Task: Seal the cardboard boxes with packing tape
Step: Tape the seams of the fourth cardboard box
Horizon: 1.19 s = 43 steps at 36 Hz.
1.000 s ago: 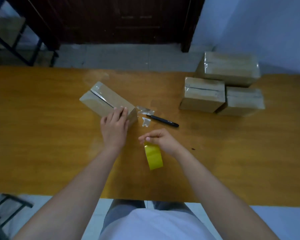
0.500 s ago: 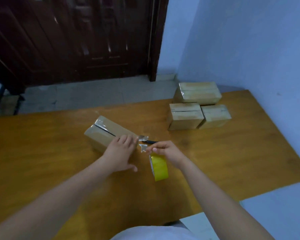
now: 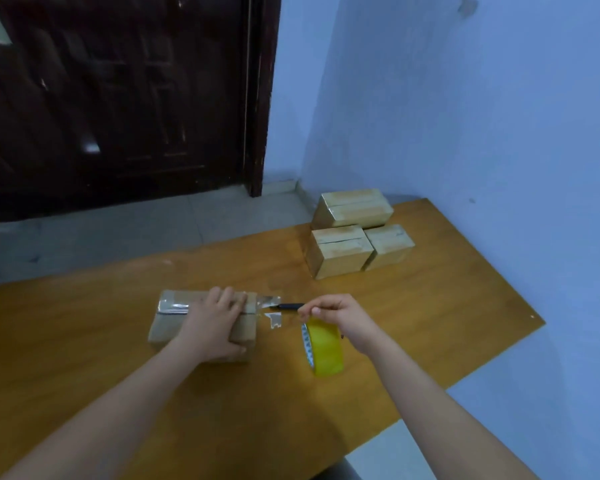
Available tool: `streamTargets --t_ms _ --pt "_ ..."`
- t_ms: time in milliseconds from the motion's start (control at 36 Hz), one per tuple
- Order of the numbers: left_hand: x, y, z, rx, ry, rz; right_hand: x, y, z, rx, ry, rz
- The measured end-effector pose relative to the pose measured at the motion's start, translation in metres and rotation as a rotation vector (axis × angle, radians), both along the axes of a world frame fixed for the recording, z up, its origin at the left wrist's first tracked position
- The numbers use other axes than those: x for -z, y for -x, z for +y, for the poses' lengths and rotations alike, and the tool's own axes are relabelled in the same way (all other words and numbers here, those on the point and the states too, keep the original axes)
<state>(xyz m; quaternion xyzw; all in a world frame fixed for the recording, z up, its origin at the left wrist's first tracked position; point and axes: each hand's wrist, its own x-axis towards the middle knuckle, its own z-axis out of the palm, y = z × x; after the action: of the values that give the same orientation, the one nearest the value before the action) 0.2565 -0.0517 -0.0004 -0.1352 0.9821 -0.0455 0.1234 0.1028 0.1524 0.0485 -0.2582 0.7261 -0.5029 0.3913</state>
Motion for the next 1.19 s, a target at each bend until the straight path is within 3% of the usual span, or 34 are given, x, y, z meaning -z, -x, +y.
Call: streamTargets --t_ms 222,333,389,528,694,833,944,1083,1194 --pt "-0.005 -0.005 0.040 -0.170 -0.050 0.096 -0.009 -0.006 -0.021 -0.054 0.010 0.017" --pt "-0.010 -0.012 0.033 -0.298 -0.133 0.254 -0.018 -0.006 -0.035 -0.136 0.010 0.045" --pt "-0.014 -0.011 0.028 -0.377 -0.299 0.367 -0.023 -0.006 -0.041 -0.152 0.020 0.056" --pt "-0.032 0.002 0.025 -0.375 -0.996 0.745 -0.034 -0.009 -0.052 -0.185 0.068 0.014" --pt "-0.052 0.018 0.041 -0.393 -1.309 0.782 -0.047 -0.013 -0.058 -0.224 0.208 -0.052" --pt "-0.068 0.022 0.044 -0.439 -1.367 0.875 -0.052 -0.020 -0.061 -0.166 0.277 -0.122" --pt "-0.079 0.019 0.043 -0.509 -1.322 0.854 -0.059 -0.022 -0.061 -0.100 0.282 -0.044" --pt "-0.092 0.014 0.041 -0.335 -1.359 0.806 -0.063 -0.022 -0.061 -0.144 0.310 -0.065" --pt "-0.086 0.012 0.033 -0.267 -1.234 0.864 -0.064 -0.025 -0.062 -0.146 0.277 -0.068"
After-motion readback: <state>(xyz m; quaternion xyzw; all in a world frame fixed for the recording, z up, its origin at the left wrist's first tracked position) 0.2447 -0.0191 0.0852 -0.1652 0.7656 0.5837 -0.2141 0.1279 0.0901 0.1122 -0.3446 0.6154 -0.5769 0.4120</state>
